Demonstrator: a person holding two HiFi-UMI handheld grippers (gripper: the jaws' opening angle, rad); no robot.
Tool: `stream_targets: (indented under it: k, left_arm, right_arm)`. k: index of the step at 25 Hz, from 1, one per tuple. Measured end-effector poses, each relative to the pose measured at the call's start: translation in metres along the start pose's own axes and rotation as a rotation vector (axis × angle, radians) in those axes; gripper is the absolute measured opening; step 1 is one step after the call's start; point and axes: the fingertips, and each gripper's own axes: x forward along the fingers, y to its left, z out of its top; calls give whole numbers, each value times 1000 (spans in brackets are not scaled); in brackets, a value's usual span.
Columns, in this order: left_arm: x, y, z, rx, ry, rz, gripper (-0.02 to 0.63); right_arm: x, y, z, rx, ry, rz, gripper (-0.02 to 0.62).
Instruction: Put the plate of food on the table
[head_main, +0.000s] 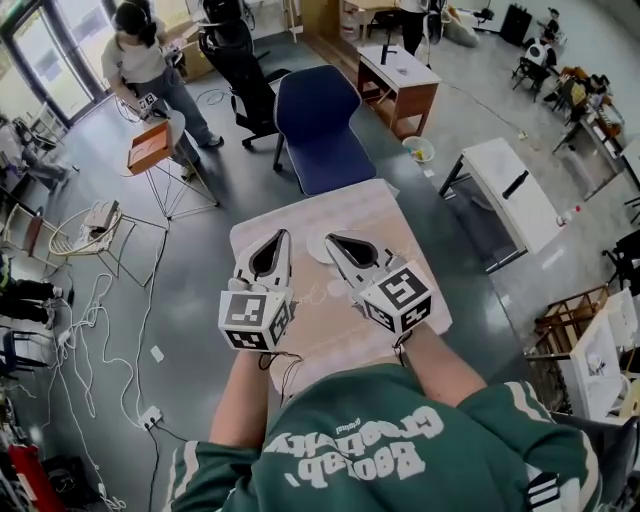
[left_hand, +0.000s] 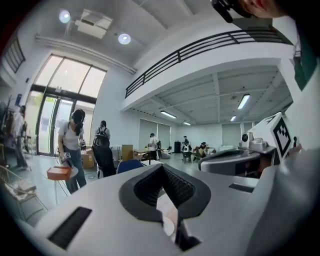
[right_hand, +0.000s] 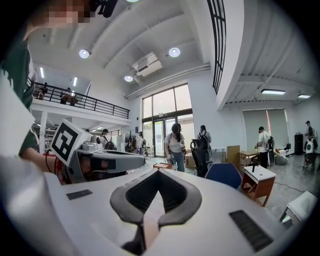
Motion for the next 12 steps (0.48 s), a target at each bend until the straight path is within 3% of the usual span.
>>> stream_targets:
  k: [9,12]
  left_arm:
    - [-17,-3,-11,284,54,93,8]
    - [-21,-5,-12,328,70,107,8]
  right_arm:
    - [-4,14,-10,-6,31,26,14]
    - [-5,15,-9,-2,29,24,14]
